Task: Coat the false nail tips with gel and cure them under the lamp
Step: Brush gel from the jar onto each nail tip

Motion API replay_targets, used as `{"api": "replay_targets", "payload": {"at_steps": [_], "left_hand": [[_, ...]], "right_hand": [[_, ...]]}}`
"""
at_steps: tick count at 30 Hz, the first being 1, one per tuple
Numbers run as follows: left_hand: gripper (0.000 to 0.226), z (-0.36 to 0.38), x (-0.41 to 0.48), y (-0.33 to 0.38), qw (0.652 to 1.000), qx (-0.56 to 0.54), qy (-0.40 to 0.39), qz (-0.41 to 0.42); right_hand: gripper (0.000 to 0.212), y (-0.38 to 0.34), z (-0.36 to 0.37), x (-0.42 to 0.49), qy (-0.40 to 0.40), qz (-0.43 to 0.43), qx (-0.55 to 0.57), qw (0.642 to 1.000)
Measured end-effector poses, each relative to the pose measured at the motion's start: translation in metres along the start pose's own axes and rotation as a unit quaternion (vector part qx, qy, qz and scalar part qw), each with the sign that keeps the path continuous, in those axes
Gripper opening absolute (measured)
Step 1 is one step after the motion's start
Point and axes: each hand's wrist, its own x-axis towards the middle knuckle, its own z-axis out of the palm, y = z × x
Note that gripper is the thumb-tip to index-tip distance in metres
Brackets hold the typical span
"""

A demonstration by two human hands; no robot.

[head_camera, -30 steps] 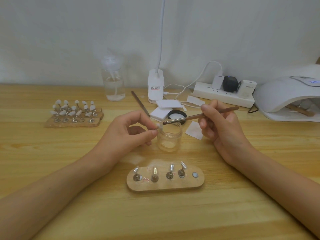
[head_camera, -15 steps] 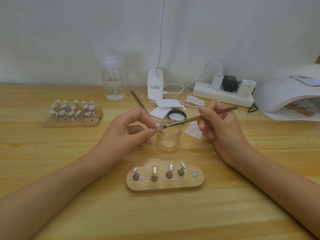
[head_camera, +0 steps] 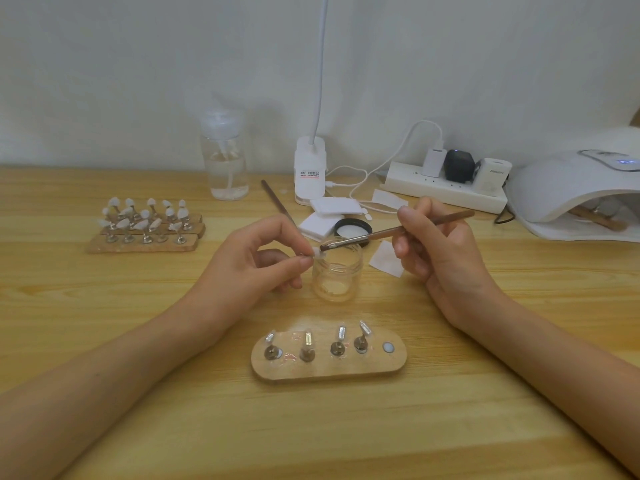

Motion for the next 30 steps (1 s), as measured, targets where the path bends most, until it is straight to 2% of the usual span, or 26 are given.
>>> {"api": "replay_targets", "payload": {"at_steps": [5,10,14,19,23,28,30], "left_hand": [[0.01,0.0,-0.0001,0.0007,1.0,-0.003,-0.002,0.002],[0.008,0.0006,0.0002,0.0011,1.0,-0.002,0.001,0.002],[0.01,0.0008,0.0002,0.0009,1.0,-0.001,0.0,0.002],[0.008,0.0,-0.0005,0.0001,1.0,-0.001,-0.004,0.001],[0.006,-0.0003,0.0003,-0.0018,1.0,0.003,0.001,-0.005],[0.009,-0.0005,0.0006,-0.002,1.0,0.01,0.001,-0.006],[0.01,0.0003,0.0006,-0.0011,1.0,0.009,0.003,-0.006]], "right_hand": [[0.025,0.0014,-0.0015,0.0003,0.034,0.016,-0.013,0.999],[0.023,0.0016,-0.0004,0.0005,-0.004,-0.002,-0.014,1.0],[0.024,0.0016,-0.0013,0.0005,0.031,0.015,-0.014,0.999],[0.025,0.0004,0.0014,-0.0001,0.001,-0.002,-0.015,1.0],[0.028,0.0012,-0.0001,0.0003,0.045,0.013,-0.014,0.999],[0.026,0.0004,0.0013,-0.0002,0.014,-0.005,-0.016,1.0],[0.028,0.0009,0.0011,0.0001,0.033,0.001,-0.026,0.999]]}}
